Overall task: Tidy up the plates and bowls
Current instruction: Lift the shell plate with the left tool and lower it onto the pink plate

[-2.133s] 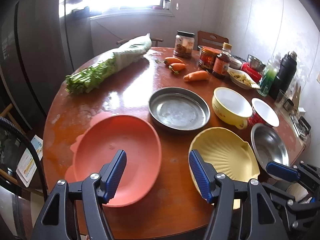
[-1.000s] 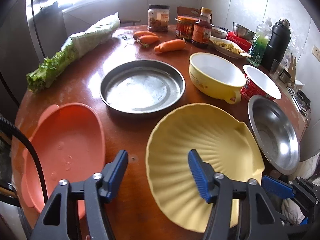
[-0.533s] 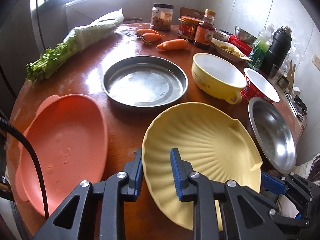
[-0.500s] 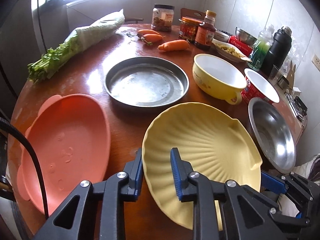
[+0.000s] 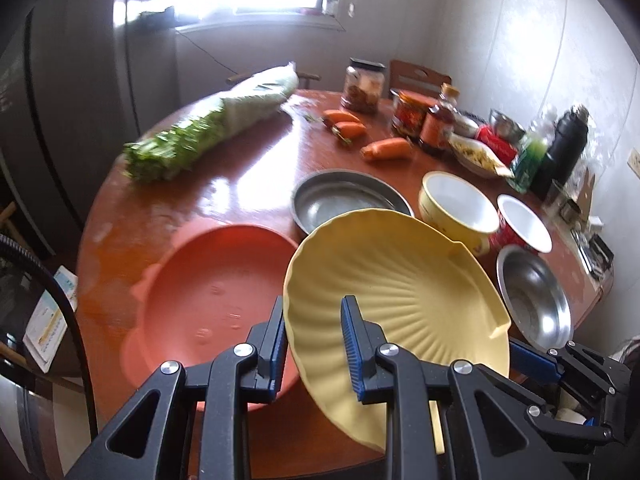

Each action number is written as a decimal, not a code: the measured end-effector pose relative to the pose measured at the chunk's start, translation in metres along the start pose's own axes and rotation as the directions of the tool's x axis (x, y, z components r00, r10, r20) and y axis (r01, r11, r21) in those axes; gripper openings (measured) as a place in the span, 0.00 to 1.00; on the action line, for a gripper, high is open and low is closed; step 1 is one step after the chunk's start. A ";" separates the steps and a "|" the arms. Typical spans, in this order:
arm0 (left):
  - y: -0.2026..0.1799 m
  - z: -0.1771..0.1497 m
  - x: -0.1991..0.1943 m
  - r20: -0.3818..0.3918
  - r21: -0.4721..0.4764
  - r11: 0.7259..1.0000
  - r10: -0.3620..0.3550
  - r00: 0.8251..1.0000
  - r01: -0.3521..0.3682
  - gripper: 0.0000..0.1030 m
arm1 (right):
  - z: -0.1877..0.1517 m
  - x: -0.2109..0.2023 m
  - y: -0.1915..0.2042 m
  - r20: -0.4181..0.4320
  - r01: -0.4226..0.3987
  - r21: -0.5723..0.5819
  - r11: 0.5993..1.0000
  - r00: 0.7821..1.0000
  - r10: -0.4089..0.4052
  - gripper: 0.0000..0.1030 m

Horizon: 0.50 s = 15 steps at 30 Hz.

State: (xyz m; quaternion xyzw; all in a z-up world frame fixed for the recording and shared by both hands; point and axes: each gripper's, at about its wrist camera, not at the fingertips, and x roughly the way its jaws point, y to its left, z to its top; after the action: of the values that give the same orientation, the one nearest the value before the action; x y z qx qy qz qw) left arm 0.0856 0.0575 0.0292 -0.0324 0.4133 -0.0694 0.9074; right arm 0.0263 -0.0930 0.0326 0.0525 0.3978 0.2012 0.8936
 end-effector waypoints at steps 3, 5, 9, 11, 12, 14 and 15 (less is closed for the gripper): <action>0.014 0.001 -0.010 0.021 -0.018 0.999 0.028 0.999 -0.027 0.26 | 0.010 0.004 0.014 0.008 -0.013 -0.037 0.999 1.000 0.013 0.35; 0.024 0.003 -0.014 0.031 -0.034 0.999 0.040 0.999 -0.039 0.26 | 0.016 0.007 0.023 0.012 -0.021 -0.056 0.998 1.000 0.022 0.35; 0.043 0.004 -0.017 0.040 -0.061 0.996 0.063 0.997 -0.061 0.26 | 0.027 0.011 0.041 0.025 -0.035 -0.092 0.995 0.999 0.037 0.35; 0.053 0.006 -0.016 0.042 -0.077 0.995 0.063 0.997 -0.060 0.26 | 0.031 0.014 0.048 0.033 -0.032 -0.106 0.994 0.999 0.036 0.35; 0.060 0.007 -0.015 0.040 -0.091 0.994 0.059 0.997 -0.055 0.26 | 0.033 0.017 0.053 0.033 -0.033 -0.111 0.993 0.999 0.037 0.35; 0.069 0.007 -0.012 0.034 -0.111 0.992 0.058 0.998 -0.054 0.26 | 0.035 0.022 0.057 0.028 -0.038 -0.112 0.993 0.999 0.042 0.35; 0.072 0.006 -0.011 0.032 -0.115 0.992 0.060 0.998 -0.056 0.26 | 0.036 0.026 0.060 0.022 -0.040 -0.113 0.993 0.999 0.043 0.35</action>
State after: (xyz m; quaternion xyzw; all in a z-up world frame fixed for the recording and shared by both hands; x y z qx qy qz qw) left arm 0.0903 0.1305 0.0325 -0.0733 0.4013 -0.0187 0.9128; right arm 0.0492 -0.0251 0.0543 0.0129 0.3738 0.2412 0.8955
